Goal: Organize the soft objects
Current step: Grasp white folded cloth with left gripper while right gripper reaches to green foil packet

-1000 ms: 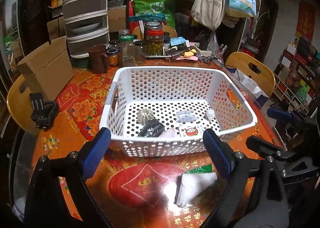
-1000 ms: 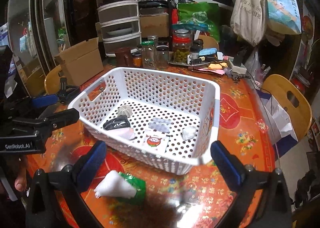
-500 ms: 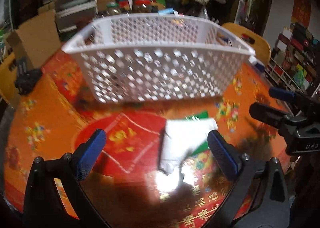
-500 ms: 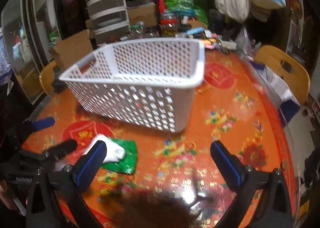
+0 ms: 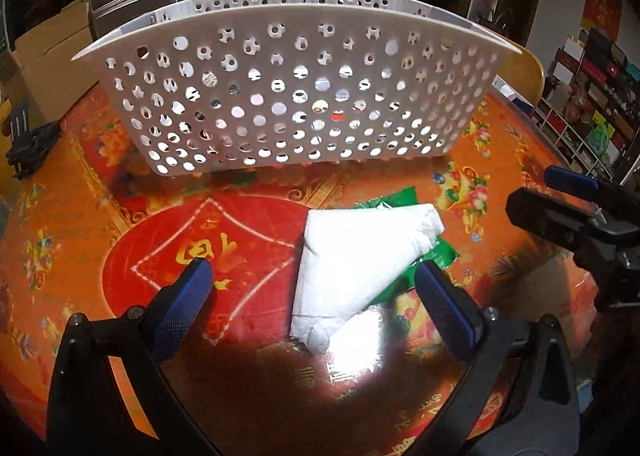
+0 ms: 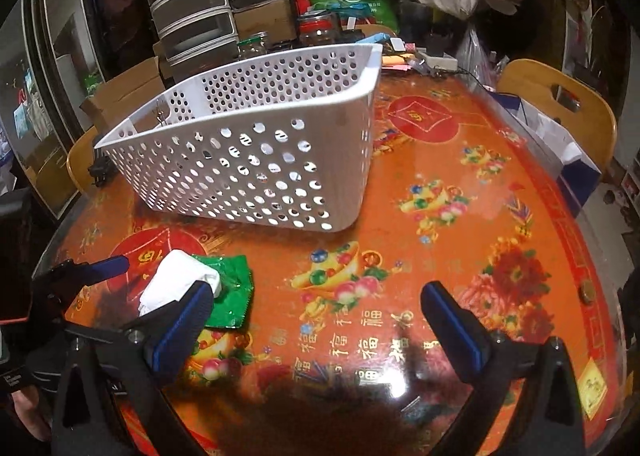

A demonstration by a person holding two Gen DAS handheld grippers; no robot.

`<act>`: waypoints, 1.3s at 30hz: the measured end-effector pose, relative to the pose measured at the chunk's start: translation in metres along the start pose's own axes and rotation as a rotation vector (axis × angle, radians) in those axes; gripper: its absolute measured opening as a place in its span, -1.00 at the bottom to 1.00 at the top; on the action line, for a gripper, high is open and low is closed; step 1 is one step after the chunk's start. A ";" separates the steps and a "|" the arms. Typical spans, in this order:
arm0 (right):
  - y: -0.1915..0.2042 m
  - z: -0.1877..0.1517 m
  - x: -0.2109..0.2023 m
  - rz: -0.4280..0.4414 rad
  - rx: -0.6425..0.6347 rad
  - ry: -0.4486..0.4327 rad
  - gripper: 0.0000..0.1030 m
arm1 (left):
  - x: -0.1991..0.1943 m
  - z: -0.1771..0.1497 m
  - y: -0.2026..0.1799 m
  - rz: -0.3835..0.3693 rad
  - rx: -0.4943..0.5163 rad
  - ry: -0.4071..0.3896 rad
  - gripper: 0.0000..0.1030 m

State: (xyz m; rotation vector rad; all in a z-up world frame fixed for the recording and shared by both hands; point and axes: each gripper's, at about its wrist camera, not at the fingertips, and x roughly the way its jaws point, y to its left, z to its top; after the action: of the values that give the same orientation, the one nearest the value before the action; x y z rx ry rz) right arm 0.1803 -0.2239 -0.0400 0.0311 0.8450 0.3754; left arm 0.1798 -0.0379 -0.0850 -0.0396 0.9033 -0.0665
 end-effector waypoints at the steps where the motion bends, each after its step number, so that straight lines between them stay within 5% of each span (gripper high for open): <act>1: 0.000 0.000 0.001 0.000 0.000 0.001 1.00 | 0.001 0.001 0.000 0.000 0.003 0.001 0.87; 8: 0.006 -0.001 0.008 -0.003 -0.011 0.010 1.00 | 0.007 -0.001 -0.003 -0.035 -0.005 0.002 0.15; 10: 0.006 -0.002 0.009 -0.003 -0.008 0.012 1.00 | 0.005 -0.004 -0.003 -0.050 -0.008 -0.006 -0.21; 13: 0.007 -0.002 0.011 -0.002 -0.006 0.014 1.00 | 0.003 -0.006 -0.002 -0.057 -0.013 -0.019 -0.35; 29: 0.066 -0.007 0.048 0.047 -0.081 0.087 1.00 | -0.022 -0.009 0.072 0.013 -0.138 -0.064 -0.42; 39: 0.104 -0.008 0.077 -0.050 -0.143 0.148 1.00 | -0.018 -0.018 0.097 0.020 -0.188 -0.054 -0.42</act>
State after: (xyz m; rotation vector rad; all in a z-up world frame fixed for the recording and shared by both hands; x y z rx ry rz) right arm 0.1884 -0.1019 -0.0831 -0.1520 0.9607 0.3940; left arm 0.1587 0.0604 -0.0883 -0.2069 0.8532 0.0379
